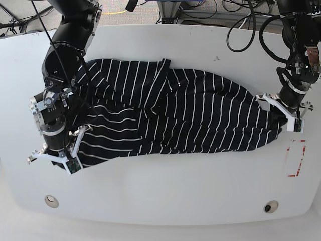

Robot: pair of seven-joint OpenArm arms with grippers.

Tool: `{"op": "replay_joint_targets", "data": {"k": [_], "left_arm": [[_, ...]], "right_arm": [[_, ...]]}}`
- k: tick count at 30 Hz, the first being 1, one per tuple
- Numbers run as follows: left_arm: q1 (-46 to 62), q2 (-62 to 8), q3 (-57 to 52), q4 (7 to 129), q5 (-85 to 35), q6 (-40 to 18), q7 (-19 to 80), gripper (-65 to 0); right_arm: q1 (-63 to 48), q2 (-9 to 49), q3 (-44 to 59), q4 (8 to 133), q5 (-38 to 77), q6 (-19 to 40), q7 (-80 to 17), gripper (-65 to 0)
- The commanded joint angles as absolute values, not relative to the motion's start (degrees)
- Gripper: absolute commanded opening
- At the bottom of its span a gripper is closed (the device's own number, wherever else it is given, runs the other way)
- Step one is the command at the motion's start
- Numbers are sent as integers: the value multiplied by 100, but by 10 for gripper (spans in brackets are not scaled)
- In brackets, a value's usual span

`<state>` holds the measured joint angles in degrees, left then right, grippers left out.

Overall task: Fold the T-shirt properly
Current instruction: 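Lift the shirt with both grippers and sweep it across the table, then pull both grippers apart and lay the shirt flat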

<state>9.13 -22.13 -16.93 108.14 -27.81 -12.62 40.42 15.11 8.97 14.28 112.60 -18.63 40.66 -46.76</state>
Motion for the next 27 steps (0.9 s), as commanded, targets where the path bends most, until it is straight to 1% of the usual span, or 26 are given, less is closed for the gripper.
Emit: {"op": "replay_joint_targets", "data": {"k": [1,3,9,12,16,19,22,25,27], "left_arm": [[541,-2334,-1780,11020,-2791,-1226,4048,-650],[215,-2457,-1930,11073,-2791,-1226,4215,-650],[-1068,-2484,-2149,11073,-2791,-1226,4822,-650],[-1613,-2527,-2237,11073,-2791,-1226,5024,-650],[-2246,-2738,-2229,11037,-2782,-1226,5059,-650],[-2440,-2774,-2229,11037,-2782,-1226,5068,-650],[-2422,-2782,-2237,11037,-2782,-1226,5068,-650],[-2070,-2774,-2264,11029,-2782,-1226,5051,-650],[-1763,-2738,-2273,11029,-2782,-1226,5051,-650]], "right_arm": [[1991,1068,1429,11310,-1851,4000,-4716,-650],[2334,1209,1420,11301,-1833,4000,-4936,-650],[3468,1710,989,11081,-1842,4000,-5446,-650],[3969,1815,945,11073,-1842,4000,-5684,-650],[4664,1815,936,11064,-1868,4000,-5982,-650],[5007,1833,936,11099,-1877,4000,-6325,-650],[5086,2000,945,11196,-1859,4000,-6659,-650],[4989,2009,989,11231,-1868,4000,-6826,-650],[4664,1991,1174,11257,-1859,4000,-6835,-650]]}}
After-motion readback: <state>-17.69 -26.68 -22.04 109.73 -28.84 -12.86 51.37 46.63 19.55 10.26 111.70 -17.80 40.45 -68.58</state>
